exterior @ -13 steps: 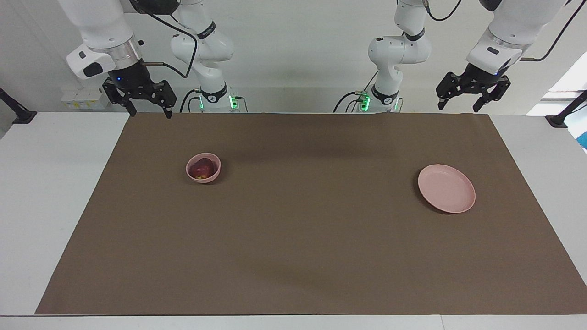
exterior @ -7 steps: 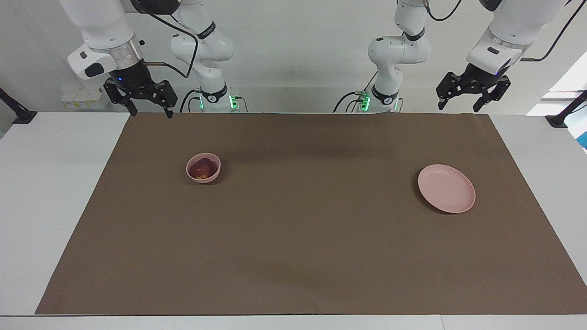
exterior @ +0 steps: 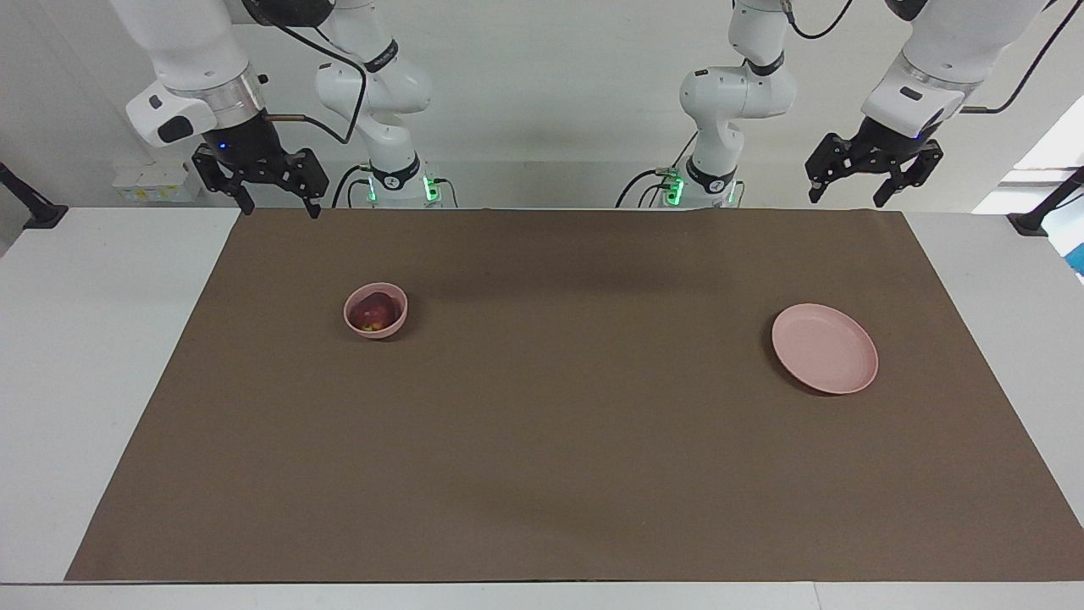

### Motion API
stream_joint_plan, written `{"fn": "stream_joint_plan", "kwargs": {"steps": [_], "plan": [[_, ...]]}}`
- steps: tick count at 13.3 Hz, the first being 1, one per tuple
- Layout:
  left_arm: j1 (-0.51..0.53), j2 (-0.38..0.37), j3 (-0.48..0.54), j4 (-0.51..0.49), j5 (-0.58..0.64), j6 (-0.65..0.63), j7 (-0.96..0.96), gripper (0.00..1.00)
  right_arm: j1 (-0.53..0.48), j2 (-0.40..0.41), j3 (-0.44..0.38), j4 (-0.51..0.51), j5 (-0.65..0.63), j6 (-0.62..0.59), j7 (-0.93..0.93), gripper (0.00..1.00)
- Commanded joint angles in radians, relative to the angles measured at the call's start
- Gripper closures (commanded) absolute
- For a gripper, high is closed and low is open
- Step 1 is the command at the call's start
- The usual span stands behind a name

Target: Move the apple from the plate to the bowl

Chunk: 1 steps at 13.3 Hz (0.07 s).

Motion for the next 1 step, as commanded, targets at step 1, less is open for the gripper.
{"fn": "stream_joint_plan", "kwargs": {"steps": [1], "plan": [[-0.004, -0.009, 0.007, -0.002, 0.005, -0.012, 0.000, 0.00, -0.005, -0.004, 0.004, 0.000, 0.013, -0.017, 0.006, 0.00]]}}
